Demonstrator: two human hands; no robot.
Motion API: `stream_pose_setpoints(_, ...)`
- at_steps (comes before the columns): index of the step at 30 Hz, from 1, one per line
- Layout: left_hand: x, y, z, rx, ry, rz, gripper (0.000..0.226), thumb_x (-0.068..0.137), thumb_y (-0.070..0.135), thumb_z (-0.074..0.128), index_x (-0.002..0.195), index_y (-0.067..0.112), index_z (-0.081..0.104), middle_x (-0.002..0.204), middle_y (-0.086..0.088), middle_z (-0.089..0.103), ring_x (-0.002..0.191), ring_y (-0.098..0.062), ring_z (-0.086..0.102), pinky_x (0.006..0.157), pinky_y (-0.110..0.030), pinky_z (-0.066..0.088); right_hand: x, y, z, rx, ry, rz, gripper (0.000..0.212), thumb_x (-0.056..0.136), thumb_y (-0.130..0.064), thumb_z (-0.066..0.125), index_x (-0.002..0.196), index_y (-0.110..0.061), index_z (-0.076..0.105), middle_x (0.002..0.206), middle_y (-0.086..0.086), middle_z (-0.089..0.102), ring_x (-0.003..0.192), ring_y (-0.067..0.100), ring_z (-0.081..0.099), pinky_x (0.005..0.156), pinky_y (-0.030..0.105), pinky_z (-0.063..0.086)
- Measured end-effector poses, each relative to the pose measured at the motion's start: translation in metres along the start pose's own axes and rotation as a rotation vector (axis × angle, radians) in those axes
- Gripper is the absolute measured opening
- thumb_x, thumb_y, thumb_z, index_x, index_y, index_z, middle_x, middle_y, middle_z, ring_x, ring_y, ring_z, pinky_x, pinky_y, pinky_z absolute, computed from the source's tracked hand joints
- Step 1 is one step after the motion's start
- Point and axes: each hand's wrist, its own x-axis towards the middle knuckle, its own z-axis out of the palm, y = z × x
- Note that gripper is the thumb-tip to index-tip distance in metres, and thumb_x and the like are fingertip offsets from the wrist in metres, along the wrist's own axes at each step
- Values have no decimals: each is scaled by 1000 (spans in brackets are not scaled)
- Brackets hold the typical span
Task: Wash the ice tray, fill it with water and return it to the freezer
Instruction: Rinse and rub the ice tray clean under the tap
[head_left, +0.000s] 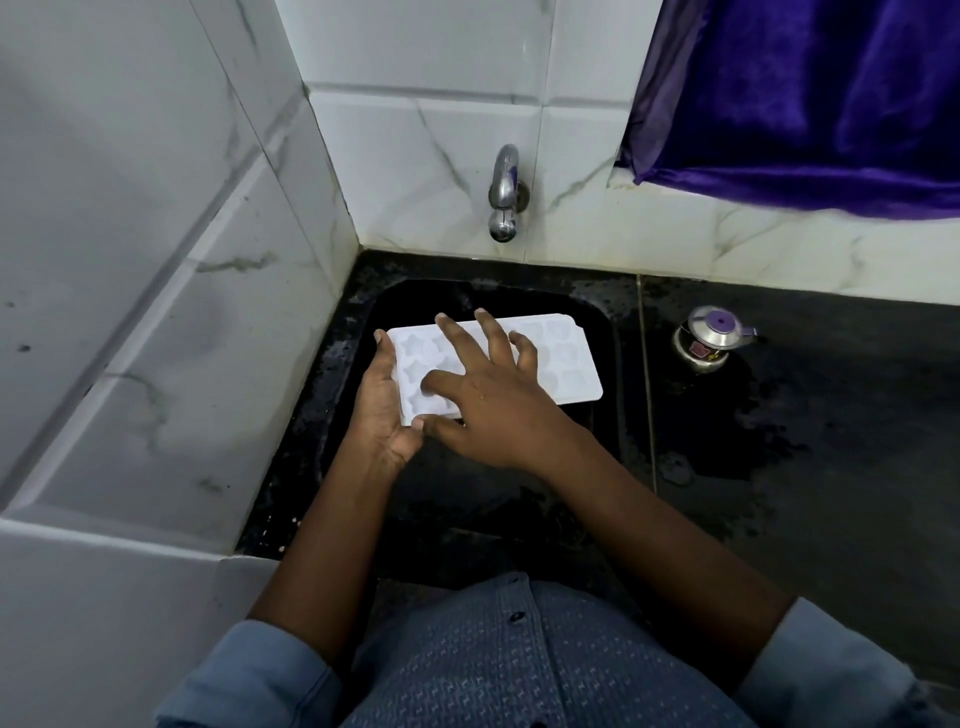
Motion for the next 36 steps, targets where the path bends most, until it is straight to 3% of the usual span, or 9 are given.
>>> stream_pose_setpoints(4, -1, -4, 0, -103, -43, -58, 79, 103, 71, 36, 101, 9, 85, 110, -18, 79, 93, -35, 79, 69, -49, 65, 0, -5, 3, -27, -80, -51, 37, 98, -57, 54, 130, -41, 64, 175, 1, -5, 158, 35, -18, 123, 63, -3)
stream_pose_setpoints(6, 1, -7, -2, -106, -44, -73, 79, 102, 73, 37, 96, 12, 86, 109, -16, 79, 95, -34, 79, 71, -48, 65, 0, -6, 6, -42, -102, -33, 40, 99, -58, 53, 135, -43, 61, 175, 1, -8, 158, 36, -19, 123, 64, -3)
stream_pose_setpoints(10, -1, -8, -6, -127, -78, -178, 84, 89, 87, 48, 116, 14, 81, 126, -14, 74, 122, -38, 69, 111, -61, 46, -1, -2, 5, -16, -164, -53, 51, 96, -64, 53, 141, -41, 57, 175, -1, -10, 158, 32, -21, 123, 62, -5)
stream_pose_setpoints(12, 0, -9, -6, -137, -80, -189, 82, 87, 86, 52, 113, 15, 83, 126, -11, 75, 122, -36, 69, 117, -59, 40, -2, -4, 5, 44, -160, -41, 57, 95, -74, 44, 136, -39, 62, 175, -3, -7, 158, 29, -21, 123, 61, -6)
stream_pose_setpoints(16, 8, -10, -6, -107, -2, -115, 77, 89, 82, 56, 137, 23, 66, 123, -4, 77, 121, -31, 71, 113, -56, 44, -4, -11, 7, 78, -56, 20, 75, 92, -81, 17, 124, -37, 69, 176, -1, -2, 159, 28, -19, 123, 62, -10)
stream_pose_setpoints(21, 3, -10, -3, -107, -13, -73, 68, 97, 77, 46, 124, 21, 74, 116, -7, 79, 107, -31, 77, 99, -53, 55, -4, -11, 9, 61, -20, 33, 71, 95, -79, 20, 116, -38, 73, 176, -2, -4, 159, 29, -17, 123, 61, -10)
stream_pose_setpoints(25, 5, -12, -7, -105, 15, -97, 71, 93, 80, 50, 133, 24, 68, 125, -11, 76, 114, -36, 74, 101, -56, 51, -4, -12, 9, 64, -72, 48, 69, 95, -80, 23, 122, -39, 72, 176, -2, -2, 159, 29, -19, 123, 62, -11)
stream_pose_setpoints(28, 3, -13, -9, -117, 14, -84, 66, 96, 78, 46, 122, 23, 72, 119, -12, 78, 106, -34, 77, 94, -53, 53, -5, -16, 9, 60, -64, 51, 74, 93, -81, 18, 122, -39, 72, 176, -2, -2, 159, 28, -19, 123, 62, -11)
stream_pose_setpoints(36, 4, -16, -24, -123, 37, -60, 68, 93, 79, 54, 127, 25, 77, 127, -5, 76, 120, -32, 71, 110, -56, 46, -5, -24, 12, 23, -53, 21, 63, 99, -77, 28, 115, -37, 75, 176, -4, -2, 159, 27, -18, 122, 61, -11)
